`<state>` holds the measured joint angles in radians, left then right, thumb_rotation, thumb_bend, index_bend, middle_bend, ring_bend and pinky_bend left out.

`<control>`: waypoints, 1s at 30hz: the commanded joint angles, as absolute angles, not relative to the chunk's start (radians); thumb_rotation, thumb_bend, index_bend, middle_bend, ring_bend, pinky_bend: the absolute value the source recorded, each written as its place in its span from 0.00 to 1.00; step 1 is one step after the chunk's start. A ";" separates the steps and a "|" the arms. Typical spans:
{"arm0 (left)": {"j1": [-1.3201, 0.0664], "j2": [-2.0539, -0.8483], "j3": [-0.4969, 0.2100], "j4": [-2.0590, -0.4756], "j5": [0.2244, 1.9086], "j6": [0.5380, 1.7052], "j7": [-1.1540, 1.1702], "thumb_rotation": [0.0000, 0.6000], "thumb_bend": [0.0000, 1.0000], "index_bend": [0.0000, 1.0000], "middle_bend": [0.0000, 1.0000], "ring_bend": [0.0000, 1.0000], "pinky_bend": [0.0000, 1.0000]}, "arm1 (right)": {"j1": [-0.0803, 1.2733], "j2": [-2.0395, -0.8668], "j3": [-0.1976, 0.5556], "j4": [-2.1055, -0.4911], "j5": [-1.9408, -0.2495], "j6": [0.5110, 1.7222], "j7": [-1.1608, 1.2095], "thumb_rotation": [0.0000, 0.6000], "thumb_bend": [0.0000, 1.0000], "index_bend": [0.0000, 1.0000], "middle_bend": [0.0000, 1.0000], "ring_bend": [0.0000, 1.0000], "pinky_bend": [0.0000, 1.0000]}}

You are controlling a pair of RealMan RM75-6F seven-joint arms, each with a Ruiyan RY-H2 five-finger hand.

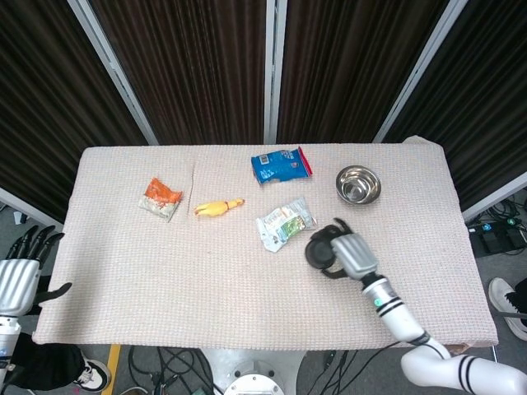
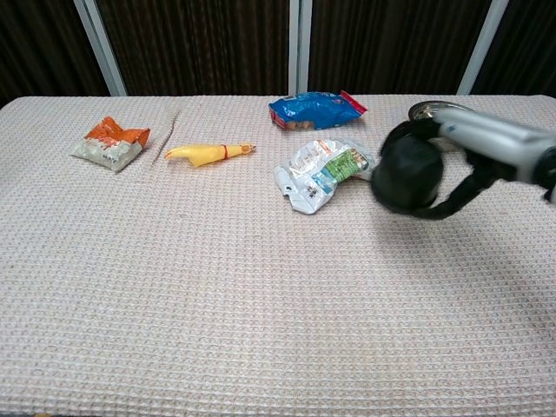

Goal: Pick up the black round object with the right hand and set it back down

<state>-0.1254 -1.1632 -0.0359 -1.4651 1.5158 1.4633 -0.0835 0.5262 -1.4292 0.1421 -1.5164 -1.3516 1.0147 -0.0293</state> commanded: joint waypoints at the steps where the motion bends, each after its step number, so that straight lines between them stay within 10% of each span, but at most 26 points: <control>1: -0.133 -1.173 -0.033 -1.460 1.523 1.456 -0.079 1.00 0.09 0.15 0.07 0.00 0.13 | 0.385 -1.200 0.128 -1.522 -1.285 1.099 0.109 1.00 0.20 0.50 0.53 0.17 0.00; 13: -0.115 -1.131 -0.048 -1.501 1.488 1.478 -0.045 1.00 0.09 0.15 0.07 0.00 0.13 | 0.667 -1.553 0.162 -1.561 -1.386 0.833 -0.007 1.00 0.20 0.51 0.52 0.16 0.00; 24: -0.130 -1.158 -0.035 -1.463 1.501 1.442 -0.069 1.00 0.09 0.15 0.07 0.00 0.13 | 0.416 -1.207 0.057 -1.521 -1.373 1.051 0.148 1.00 0.20 0.51 0.52 0.15 0.00; 30: -0.125 -1.161 -0.030 -1.463 1.508 1.451 -0.071 1.00 0.09 0.15 0.07 0.00 0.13 | 0.552 -1.371 0.085 -1.518 -1.437 0.929 0.088 1.00 0.20 0.51 0.52 0.15 0.00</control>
